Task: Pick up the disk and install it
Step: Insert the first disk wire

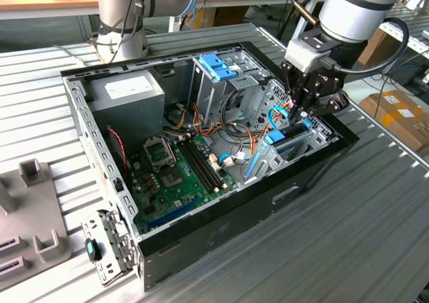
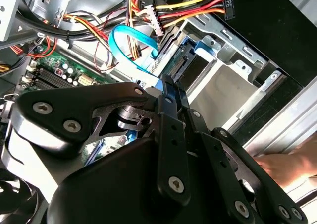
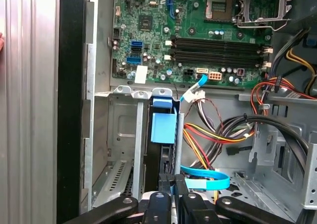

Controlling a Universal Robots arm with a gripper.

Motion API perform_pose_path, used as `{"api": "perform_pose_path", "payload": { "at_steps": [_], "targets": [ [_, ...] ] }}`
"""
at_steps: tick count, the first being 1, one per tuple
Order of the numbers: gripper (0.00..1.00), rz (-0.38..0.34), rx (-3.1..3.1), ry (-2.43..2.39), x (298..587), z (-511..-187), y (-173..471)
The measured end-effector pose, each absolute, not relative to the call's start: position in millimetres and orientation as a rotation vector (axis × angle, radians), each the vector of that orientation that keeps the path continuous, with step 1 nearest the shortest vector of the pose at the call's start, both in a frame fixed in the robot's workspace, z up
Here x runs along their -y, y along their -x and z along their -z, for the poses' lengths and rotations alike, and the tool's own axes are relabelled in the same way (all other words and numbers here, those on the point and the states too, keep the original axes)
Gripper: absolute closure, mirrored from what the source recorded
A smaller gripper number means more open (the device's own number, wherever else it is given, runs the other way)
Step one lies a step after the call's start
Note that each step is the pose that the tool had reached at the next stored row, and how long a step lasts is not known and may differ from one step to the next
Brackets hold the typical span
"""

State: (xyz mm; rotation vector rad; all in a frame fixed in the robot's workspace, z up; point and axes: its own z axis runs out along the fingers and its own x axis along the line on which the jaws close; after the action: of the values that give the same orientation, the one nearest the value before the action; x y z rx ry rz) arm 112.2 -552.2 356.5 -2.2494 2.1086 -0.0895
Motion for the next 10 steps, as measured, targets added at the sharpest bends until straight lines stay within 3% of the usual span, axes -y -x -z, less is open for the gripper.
{"api": "perform_pose_path", "payload": {
  "at_steps": [10],
  "targets": [
    [0.84, 0.097, -2.074, 2.249, 552.2, -355.2, -105.5]
  ]
}}
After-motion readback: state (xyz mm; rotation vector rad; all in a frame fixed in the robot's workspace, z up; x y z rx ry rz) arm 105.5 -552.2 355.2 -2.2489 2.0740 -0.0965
